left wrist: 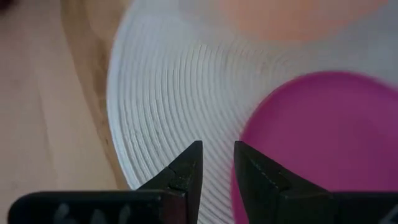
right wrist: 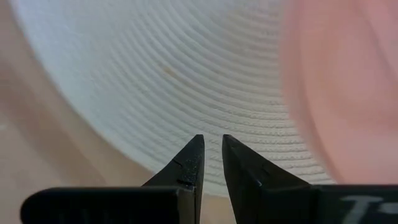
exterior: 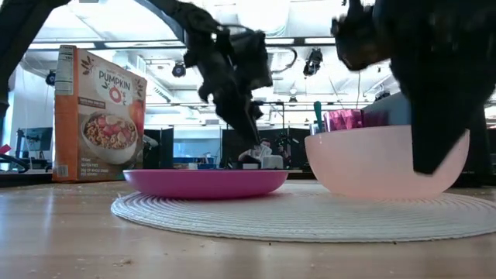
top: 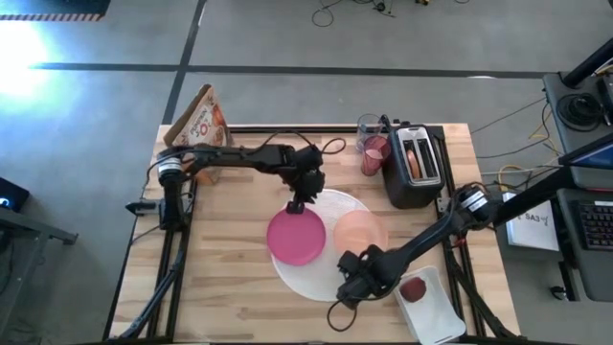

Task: Arrange a breakfast setting
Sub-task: Put the red cup on the white placemat

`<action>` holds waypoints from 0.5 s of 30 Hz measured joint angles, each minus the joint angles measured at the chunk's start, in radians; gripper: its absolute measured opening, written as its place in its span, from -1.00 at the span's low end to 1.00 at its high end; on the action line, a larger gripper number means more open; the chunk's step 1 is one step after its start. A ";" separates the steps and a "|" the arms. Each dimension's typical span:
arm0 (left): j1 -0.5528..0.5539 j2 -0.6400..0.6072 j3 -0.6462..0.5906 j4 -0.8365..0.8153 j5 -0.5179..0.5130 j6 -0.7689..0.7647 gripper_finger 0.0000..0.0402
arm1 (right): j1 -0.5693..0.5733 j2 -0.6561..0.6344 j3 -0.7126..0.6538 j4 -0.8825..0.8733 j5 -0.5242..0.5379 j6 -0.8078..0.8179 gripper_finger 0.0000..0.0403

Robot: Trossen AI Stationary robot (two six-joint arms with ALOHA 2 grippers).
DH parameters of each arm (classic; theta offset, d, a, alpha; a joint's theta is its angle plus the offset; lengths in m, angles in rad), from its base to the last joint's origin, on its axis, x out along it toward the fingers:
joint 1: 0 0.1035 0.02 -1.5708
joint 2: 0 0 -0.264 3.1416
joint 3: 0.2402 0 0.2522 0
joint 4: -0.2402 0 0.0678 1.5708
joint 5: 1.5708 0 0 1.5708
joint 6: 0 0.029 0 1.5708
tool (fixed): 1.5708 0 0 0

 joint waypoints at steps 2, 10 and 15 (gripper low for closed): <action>-0.002 -0.021 0.013 -0.047 0.024 -0.016 -0.63 | 0.000 -0.027 0.003 0.000 0.003 -0.026 -0.77; -0.060 -0.115 0.025 -0.237 0.112 -0.042 -0.63 | -0.004 -0.137 0.003 -0.006 0.143 -0.184 -0.77; -0.127 -0.192 0.023 -0.344 0.114 -0.015 -0.63 | -0.031 -0.203 0.001 -0.047 0.231 -0.269 -0.77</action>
